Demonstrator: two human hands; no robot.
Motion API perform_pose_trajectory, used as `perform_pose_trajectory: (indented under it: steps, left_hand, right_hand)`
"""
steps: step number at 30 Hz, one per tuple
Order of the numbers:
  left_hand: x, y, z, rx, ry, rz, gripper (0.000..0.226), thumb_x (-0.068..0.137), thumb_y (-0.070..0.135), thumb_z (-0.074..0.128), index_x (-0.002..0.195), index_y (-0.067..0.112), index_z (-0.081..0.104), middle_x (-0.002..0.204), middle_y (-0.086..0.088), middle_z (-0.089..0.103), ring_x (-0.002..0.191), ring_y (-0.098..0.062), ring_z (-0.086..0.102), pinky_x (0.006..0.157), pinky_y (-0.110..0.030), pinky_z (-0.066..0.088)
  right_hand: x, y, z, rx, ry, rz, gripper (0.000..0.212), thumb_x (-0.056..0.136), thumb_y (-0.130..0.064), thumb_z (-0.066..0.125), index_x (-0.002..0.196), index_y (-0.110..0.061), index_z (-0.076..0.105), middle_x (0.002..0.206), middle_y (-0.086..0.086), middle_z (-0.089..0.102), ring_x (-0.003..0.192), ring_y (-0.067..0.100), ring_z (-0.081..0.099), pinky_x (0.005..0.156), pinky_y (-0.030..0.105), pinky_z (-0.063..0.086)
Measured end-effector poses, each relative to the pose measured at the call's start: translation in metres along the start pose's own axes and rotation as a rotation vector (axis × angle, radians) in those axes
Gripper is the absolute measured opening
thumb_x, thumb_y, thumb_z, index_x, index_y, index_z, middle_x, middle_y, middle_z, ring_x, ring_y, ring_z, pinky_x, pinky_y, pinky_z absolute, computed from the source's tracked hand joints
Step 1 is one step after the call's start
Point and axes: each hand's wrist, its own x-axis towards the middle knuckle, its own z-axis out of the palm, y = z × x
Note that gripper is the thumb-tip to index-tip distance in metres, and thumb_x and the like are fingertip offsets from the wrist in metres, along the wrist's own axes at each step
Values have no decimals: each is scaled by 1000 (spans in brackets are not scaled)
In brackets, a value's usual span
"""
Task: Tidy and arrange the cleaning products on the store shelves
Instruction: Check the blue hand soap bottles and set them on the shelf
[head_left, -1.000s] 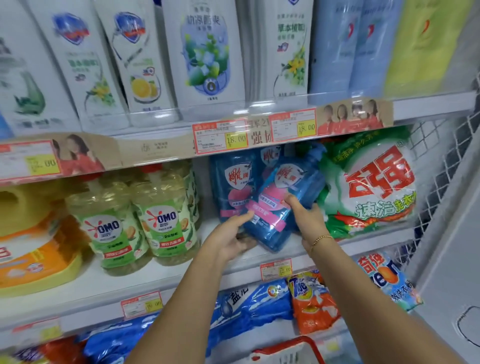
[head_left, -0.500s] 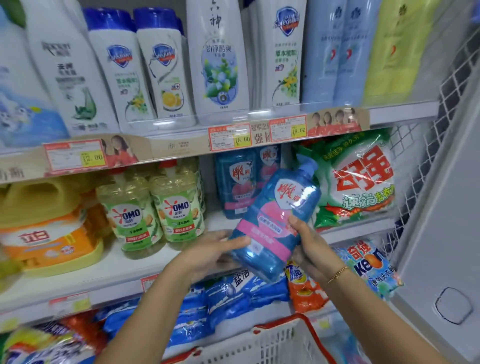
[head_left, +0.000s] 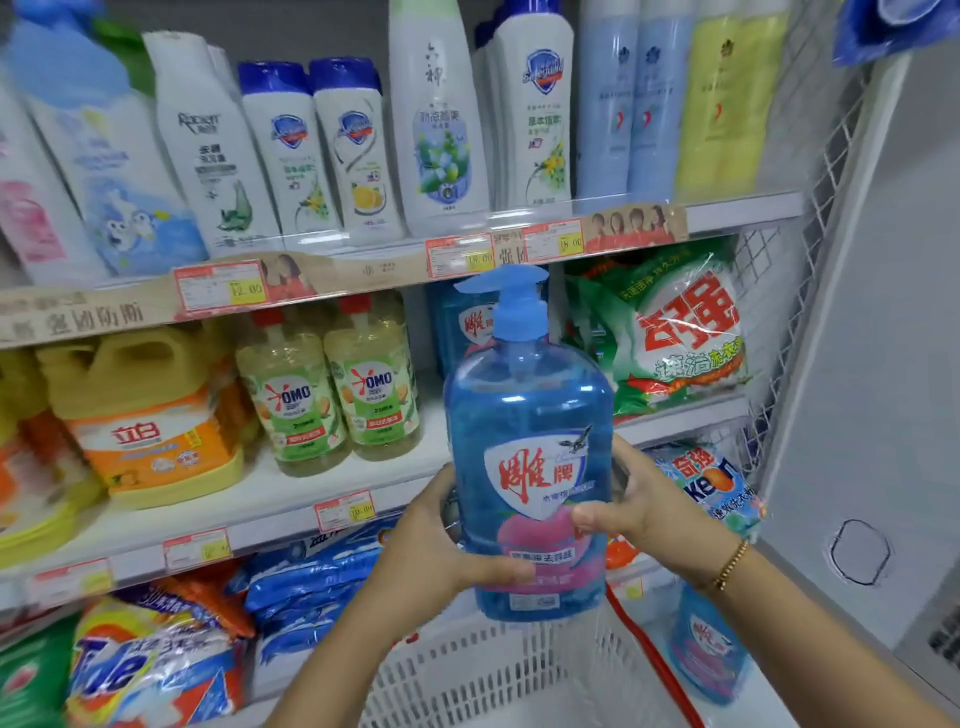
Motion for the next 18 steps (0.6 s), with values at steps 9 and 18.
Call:
perform_pose_trajectory:
  steps: [9, 18]
  left_hand:
    - [-7, -3, -4, 164, 249, 278, 92, 43, 26, 97, 115, 54, 47, 111, 23, 61, 105, 2, 58, 81, -18, 50]
    - [0, -14, -16, 218, 293, 297, 94, 49, 26, 95, 128, 40, 46, 123, 24, 55, 119, -1, 51, 99, -31, 47]
  right_hand:
    - [-8, -7, 2, -83, 27, -24, 53, 61, 24, 68, 100, -10, 61, 93, -10, 74, 91, 2, 68, 73, 14, 52]
    - [9, 5, 8, -111, 66, 8, 45, 66, 23, 68, 95, -11, 64, 90, -9, 75, 89, 3, 68, 74, 14, 52]
